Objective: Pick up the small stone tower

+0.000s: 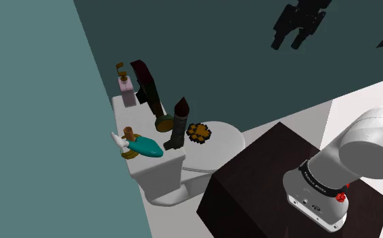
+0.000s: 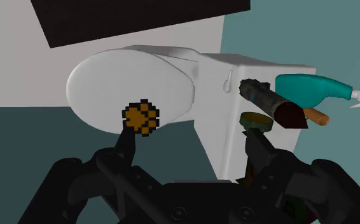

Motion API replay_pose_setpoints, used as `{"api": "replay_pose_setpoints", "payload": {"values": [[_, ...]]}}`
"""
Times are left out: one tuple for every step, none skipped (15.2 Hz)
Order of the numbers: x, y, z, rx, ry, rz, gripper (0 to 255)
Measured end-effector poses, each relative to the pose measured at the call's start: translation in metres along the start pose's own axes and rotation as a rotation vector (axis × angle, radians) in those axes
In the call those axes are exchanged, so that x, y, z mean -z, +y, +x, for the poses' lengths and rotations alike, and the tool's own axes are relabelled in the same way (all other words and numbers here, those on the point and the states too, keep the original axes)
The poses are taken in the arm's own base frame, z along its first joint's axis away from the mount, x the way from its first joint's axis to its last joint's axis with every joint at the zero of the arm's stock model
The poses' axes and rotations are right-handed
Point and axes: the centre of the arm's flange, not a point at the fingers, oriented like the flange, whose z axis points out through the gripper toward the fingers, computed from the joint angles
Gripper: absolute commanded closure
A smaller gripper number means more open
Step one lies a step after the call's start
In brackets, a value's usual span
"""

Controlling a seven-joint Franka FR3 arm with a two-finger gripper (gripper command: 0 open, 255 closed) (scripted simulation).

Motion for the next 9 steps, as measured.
{"api": "replay_pose_setpoints", "payload": {"values": [[0.000,0.000,0.000,0.000,0.000,0.000,0],[-0.005,-0.004,-0.002,0.011,0.012,0.003,0],[-0.014,-0.009,-0.004,0.028,0.031,0.007,0],[-0.022,-0.013,-0.003,0.047,0.056,0.012,0],[-0.034,-0.022,-0.006,0.068,0.082,0.017,0],[-0.046,-0.027,-0.007,0.090,0.109,0.023,0],[-0.058,-0.030,-0.009,0.113,0.137,0.029,0],[-0.068,-0.038,-0.012,0.135,0.166,0.035,0],[-0.078,-0.042,-0.013,0.158,0.194,0.041,0]]}}
